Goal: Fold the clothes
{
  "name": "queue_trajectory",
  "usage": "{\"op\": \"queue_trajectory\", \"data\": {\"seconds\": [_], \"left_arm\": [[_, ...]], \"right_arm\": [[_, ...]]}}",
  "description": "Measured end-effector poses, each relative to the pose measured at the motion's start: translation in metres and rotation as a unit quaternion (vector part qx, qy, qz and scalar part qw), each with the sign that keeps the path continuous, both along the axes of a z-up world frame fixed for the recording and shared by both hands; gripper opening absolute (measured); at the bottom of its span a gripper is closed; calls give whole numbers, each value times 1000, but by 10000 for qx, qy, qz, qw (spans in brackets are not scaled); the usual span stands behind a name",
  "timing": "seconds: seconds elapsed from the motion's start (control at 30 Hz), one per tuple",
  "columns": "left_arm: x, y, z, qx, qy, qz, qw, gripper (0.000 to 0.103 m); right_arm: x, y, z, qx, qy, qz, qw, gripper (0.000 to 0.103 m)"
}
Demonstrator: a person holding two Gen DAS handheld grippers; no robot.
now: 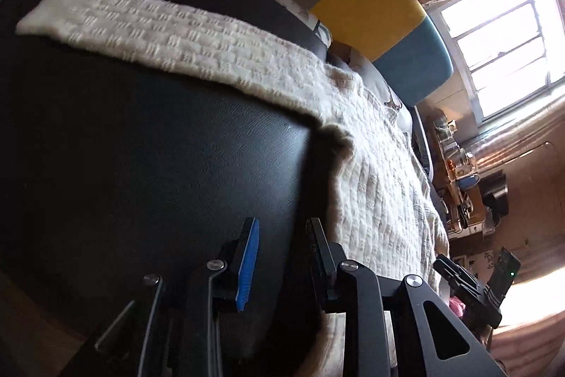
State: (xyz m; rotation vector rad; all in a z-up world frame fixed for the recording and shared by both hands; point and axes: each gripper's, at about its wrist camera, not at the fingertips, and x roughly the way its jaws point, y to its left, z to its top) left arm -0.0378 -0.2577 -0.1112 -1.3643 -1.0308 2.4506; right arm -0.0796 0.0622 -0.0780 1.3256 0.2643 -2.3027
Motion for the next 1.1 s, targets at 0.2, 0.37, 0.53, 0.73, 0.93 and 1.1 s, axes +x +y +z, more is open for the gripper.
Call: {"op": "queue_trajectory", "data": {"seconds": [0.2,0.37,0.53,0.73,0.93,1.1], "left_arm": [[-65,43,19,-272,290,-593,9974,31],[-117,78,25,-640,321,-1051,9919,32],[-121,85,-12,-1507,-191,-955,9838,27],[-81,21,-7,-1188,-235,-334,9921,29],[-1,-122,1,-1165,-553,1557,9793,33],[60,-243,5,-1145,-829,2938,9454,34]], "right_arm": [[-23,-46,-27,83,-271,270,9992,43],[-32,-39,-38,-7,-452,154,9989,43],[-23,-30,-47,-78,-546,286,9981,44],[-21,-27,-48,-209,-467,254,9984,47],[-10,-49,-54,-38,-284,699,9971,99],[-13,-62,-58,117,-284,540,9981,103]]}}
